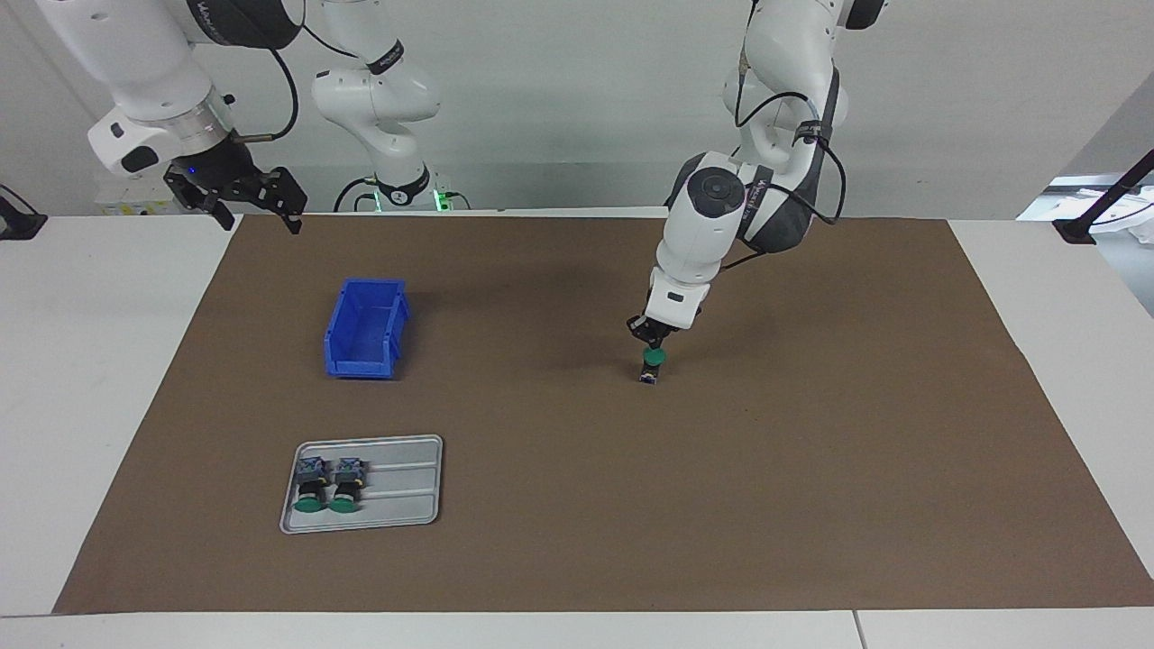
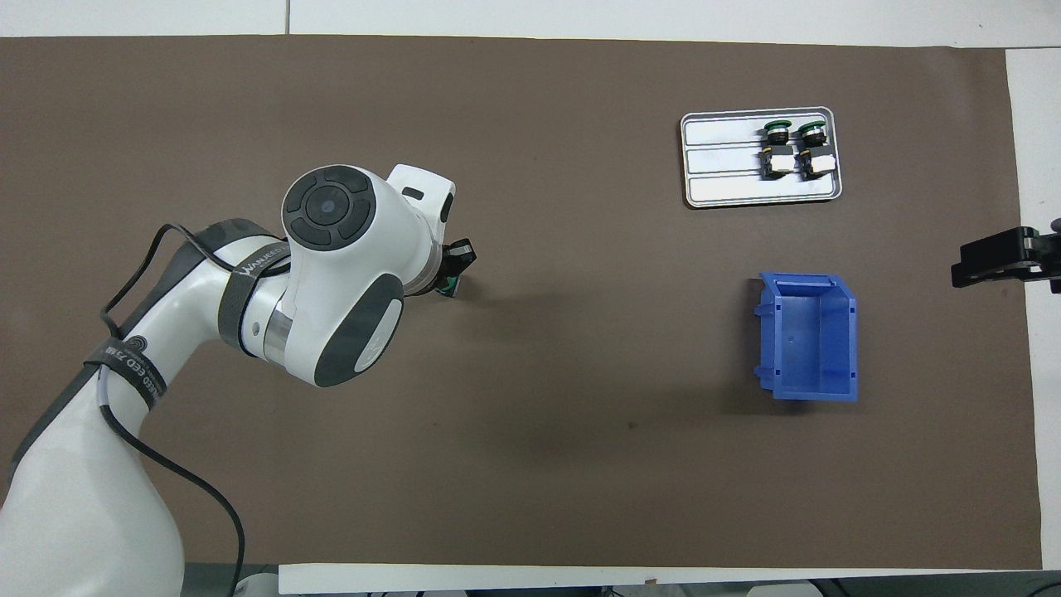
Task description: Place and press button with both arms
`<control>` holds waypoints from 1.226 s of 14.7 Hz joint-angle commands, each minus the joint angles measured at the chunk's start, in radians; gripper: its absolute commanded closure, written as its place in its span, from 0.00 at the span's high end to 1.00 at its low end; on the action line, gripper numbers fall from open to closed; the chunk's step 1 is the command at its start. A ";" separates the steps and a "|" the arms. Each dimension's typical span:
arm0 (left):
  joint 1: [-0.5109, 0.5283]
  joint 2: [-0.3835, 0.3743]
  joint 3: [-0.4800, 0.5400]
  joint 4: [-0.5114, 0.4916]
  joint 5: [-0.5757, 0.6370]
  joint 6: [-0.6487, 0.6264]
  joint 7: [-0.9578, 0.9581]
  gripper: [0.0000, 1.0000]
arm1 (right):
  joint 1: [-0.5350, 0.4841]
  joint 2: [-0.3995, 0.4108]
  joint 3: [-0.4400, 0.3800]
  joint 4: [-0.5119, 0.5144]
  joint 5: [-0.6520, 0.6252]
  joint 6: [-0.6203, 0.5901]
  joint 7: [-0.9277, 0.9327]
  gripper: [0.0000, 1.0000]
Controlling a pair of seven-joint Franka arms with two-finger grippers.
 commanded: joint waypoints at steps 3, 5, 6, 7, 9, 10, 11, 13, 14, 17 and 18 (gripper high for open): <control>-0.012 -0.005 0.010 -0.042 0.021 0.058 -0.002 0.01 | -0.007 -0.009 0.004 -0.012 0.006 -0.003 -0.011 0.98; -0.012 -0.003 0.010 -0.047 0.021 0.067 0.004 0.01 | -0.007 -0.011 0.004 -0.012 0.006 -0.003 -0.011 0.98; -0.012 0.002 0.010 -0.050 0.021 0.077 0.004 0.01 | -0.007 -0.009 0.004 -0.012 0.006 -0.003 -0.011 0.98; -0.017 0.017 0.010 -0.050 0.021 0.084 0.005 0.01 | -0.007 -0.009 0.004 -0.012 0.006 -0.003 -0.011 0.98; -0.017 0.026 0.010 -0.050 0.022 0.091 0.008 0.01 | -0.007 -0.009 0.004 -0.012 0.006 -0.003 -0.011 0.98; -0.019 0.032 0.008 -0.053 0.022 0.102 0.008 0.01 | -0.007 -0.009 0.004 -0.012 0.006 -0.003 -0.011 0.98; -0.020 0.035 0.008 -0.070 0.022 0.116 0.010 0.01 | -0.007 -0.009 0.004 -0.012 0.006 -0.003 -0.011 0.98; -0.032 0.034 0.008 -0.076 0.021 0.134 0.011 0.01 | -0.007 -0.009 0.004 -0.012 0.006 -0.003 -0.011 0.98; -0.034 0.035 0.008 -0.079 0.022 0.133 0.013 0.01 | -0.007 -0.011 0.004 -0.012 0.006 -0.003 -0.011 0.98; -0.026 0.019 0.010 -0.061 0.021 0.111 0.017 0.08 | -0.007 -0.009 0.004 -0.012 0.006 -0.003 -0.011 0.98; -0.017 -0.006 0.014 -0.041 0.019 0.086 0.019 0.13 | -0.007 -0.009 0.004 -0.012 0.006 -0.003 -0.011 0.98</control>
